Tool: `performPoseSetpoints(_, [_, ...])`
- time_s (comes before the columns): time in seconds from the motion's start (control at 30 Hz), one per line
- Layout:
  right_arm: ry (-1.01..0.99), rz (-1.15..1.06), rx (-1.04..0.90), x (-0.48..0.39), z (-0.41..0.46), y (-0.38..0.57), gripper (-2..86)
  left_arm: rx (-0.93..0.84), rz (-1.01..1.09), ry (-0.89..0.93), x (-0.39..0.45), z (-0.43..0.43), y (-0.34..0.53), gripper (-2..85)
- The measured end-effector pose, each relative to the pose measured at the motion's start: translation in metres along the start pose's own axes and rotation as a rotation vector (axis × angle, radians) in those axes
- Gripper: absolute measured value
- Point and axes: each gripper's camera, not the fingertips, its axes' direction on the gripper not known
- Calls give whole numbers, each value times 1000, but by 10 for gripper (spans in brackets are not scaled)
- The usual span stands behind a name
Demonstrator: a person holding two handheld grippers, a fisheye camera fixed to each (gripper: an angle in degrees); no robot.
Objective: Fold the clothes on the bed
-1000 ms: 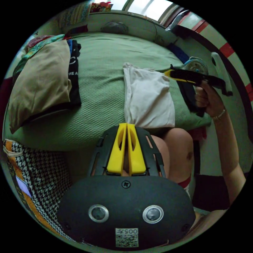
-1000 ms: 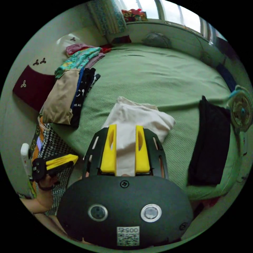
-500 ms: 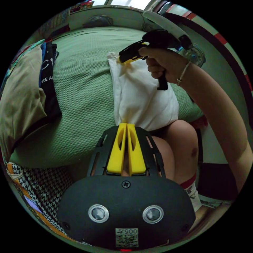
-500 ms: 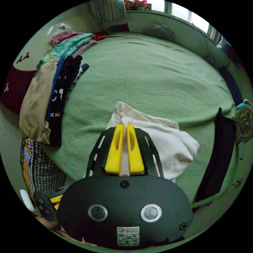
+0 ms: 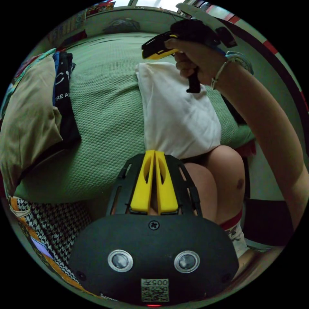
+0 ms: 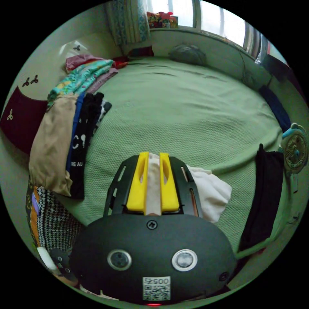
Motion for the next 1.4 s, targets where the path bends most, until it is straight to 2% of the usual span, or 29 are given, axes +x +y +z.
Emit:
performPoseSetpoints(0.1, [-44,-18,55,11,-26,6,72,3,-24,-29,0,-1,8,-5])
performPoseSetpoints(0.33, [64,-75,45,51,-59,66,62,56,-39,22,14,-11,12,-6])
performPoseSetpoints(0.53, [125,15,-31,89,-44,94,57,51,-3,-7,40,1,-1,-7])
performPoseSetpoints(0.97, [143,188,-178,143,18,47,37,6,24,-74,63,26,-11,-6])
performPoseSetpoints(1.23, [82,160,-157,168,6,55,39,5,48,-43,76,33,-20,0])
performPoseSetpoints(1.4, [55,112,-37,178,-37,82,76,17,-4,22,81,28,-21,40])
